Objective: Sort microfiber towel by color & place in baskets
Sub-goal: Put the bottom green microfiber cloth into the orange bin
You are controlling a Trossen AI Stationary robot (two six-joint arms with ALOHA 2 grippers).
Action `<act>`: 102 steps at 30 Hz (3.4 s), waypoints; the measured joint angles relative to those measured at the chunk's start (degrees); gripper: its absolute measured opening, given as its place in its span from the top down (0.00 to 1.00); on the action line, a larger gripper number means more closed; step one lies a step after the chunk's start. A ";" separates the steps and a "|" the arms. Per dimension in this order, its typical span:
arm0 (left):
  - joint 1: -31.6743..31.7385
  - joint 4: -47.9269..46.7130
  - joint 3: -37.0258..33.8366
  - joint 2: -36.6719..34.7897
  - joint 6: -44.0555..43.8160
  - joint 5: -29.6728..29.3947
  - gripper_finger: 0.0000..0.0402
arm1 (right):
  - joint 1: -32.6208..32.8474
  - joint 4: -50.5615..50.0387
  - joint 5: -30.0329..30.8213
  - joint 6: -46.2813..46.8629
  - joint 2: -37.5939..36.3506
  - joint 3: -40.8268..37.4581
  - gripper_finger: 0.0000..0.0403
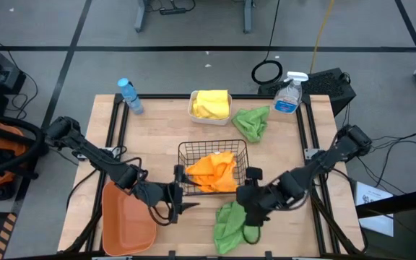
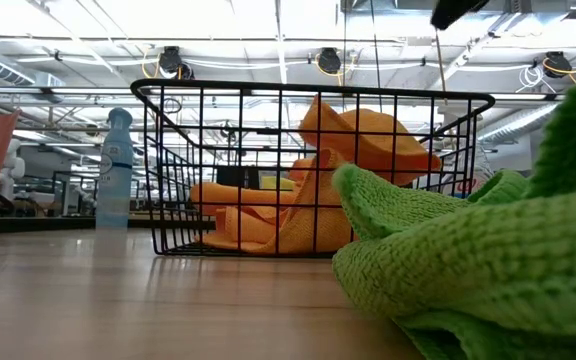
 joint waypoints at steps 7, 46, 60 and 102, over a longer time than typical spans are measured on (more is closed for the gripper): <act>-0.05 7.43 0.02 3.11 0.00 6.72 0.29 | 7.72 1.30 0.10 7.92 0.16 0.02 0.55; -4.52 11.39 0.02 14.58 -3.78 7.60 0.29 | 11.66 14.85 -10.12 19.09 24.41 -2.94 0.66; -4.52 10.85 0.02 14.58 -3.83 7.58 0.29 | 10.65 17.05 -10.57 14.97 16.98 -3.23 0.97; -5.85 21.81 2.89 7.83 19.35 -6.69 0.29 | 5.64 50.76 23.11 -35.30 3.89 -3.15 0.98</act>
